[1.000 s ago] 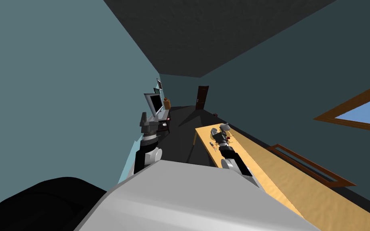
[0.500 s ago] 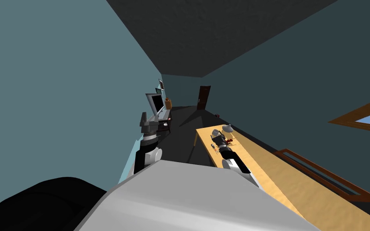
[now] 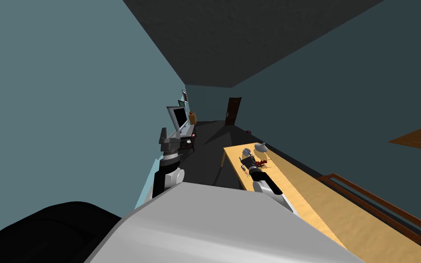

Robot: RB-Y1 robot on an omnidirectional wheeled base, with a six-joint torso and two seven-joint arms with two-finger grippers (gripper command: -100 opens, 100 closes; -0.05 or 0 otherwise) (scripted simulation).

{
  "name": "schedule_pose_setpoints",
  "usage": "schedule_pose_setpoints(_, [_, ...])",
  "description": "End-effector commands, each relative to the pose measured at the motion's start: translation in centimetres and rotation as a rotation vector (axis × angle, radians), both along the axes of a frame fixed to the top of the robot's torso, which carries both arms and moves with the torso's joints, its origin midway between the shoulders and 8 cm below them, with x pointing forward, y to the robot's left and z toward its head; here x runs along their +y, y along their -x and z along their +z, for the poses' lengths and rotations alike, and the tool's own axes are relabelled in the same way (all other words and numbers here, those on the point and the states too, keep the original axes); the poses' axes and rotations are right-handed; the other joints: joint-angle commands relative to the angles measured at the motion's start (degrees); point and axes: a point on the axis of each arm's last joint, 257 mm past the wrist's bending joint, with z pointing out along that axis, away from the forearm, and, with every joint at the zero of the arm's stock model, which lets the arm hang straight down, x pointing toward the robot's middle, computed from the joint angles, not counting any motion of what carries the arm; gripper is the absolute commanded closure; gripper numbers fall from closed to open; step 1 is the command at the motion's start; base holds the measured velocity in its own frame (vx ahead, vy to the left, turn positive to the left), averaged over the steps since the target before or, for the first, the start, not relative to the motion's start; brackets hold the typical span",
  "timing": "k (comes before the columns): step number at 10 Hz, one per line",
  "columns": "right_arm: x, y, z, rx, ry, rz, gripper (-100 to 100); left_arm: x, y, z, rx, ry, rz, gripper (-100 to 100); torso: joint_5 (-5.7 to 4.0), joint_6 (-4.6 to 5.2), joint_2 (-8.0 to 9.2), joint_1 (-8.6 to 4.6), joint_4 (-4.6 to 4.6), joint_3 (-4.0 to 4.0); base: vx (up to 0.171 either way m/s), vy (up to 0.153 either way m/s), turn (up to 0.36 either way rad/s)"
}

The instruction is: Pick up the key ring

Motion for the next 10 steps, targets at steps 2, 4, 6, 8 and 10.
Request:
schedule_pose_setpoints(2, [-0.4,0.4,-2.6,0.074,-0.065,-0.016,-100,0.0,0.0,0.0,0.000,0.000,0.000,0,0.00,0.00,0.00,0.00,0.00,0.00,0.026,-0.010,0.051])
schedule_pose_setpoints(4, [-1.3,1.0,-5.9,0.167,-0.167,-0.048,-100,0.0,0.0,0.0,0.000,0.000,0.000,0,0.00,-0.01,-0.03,-0.01,0.00,-0.01,0.040,-0.013,0.076])
schedule_pose_setpoints(6, [-1.9,2.1,-8.9,0.256,-0.230,-0.075,-100,0.0,0.0,0.0,0.000,0.000,0.000,0,0.00,0.01,-0.04,-0.02,-0.01,-0.03,0.028,-0.017,0.048])
schedule_pose_setpoints(8, [-2.3,2.9,-11.0,0.319,-0.283,-0.099,-100,0.0,0.0,0.0,0.000,0.000,0.000,0,-0.01,-0.01,-0.03,-0.04,0.00,-0.02,0.031,-0.018,0.068])
schedule_pose_setpoints(10, [-3.3,4.3,-14.2,0.416,-0.377,-0.148,-100,0.0,0.0,0.0,0.000,0.000,0.000,0,0.00,0.00,-0.03,-0.02,-0.01,-0.02,0.036,-0.014,0.073])
